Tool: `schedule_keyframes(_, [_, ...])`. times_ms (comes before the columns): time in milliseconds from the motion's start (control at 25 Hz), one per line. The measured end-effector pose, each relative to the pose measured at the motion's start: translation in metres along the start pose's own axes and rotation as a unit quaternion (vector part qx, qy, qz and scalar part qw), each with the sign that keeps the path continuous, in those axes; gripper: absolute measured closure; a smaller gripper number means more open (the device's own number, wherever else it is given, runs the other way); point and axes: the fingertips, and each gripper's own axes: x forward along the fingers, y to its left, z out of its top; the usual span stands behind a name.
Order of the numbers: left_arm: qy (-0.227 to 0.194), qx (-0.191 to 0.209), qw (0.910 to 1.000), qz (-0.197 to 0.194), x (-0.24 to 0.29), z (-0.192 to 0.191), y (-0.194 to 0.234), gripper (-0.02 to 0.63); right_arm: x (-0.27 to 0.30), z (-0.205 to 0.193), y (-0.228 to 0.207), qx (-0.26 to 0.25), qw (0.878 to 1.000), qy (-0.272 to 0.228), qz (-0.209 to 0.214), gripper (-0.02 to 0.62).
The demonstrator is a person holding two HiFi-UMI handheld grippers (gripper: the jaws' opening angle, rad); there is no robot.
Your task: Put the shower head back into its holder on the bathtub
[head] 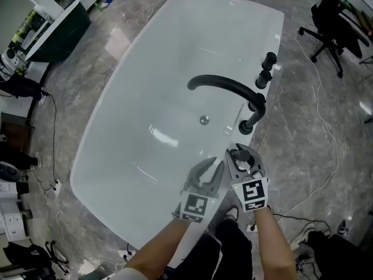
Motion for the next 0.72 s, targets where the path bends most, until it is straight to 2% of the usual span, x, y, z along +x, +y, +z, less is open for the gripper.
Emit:
schedule_keyframes(120, [-0.002, -0.003, 1.0, -0.002, -0.002, 0.01, -0.002, 0.532, -0.013, 0.004, -0.002, 0.02, 1.0, 0.0, -0.005, 0.462])
schedule_keyframes(280, [0.005, -0.011, 0.9999, -0.008, -0.009, 0.019, -0.007, 0.536, -0.035, 0.003, -0.004, 0.046, 0.998, 0.028, -0.039, 0.449])
schedule_keyframes(400, [0.003, -0.014, 0.9997, -0.018, -0.015, 0.034, -0.019, 0.572, -0.057, 0.011, -0.002, 0.059, 0.996, 0.032, -0.064, 0.46])
schedule_keyframes(560, [0.0, -0.022, 0.9991, -0.035, -0.027, 0.066, -0.033, 0.601, -0.088, 0.049, 0.004, 0.061, 0.994, 0.018, -0.084, 0.58])
schedule_keyframes(720, [-0.005, -0.033, 0.9974, -0.064, -0.052, 0.119, -0.052, 0.601, -0.124, 0.105, 0.014, 0.065, 0.994, 0.004, -0.089, 0.581])
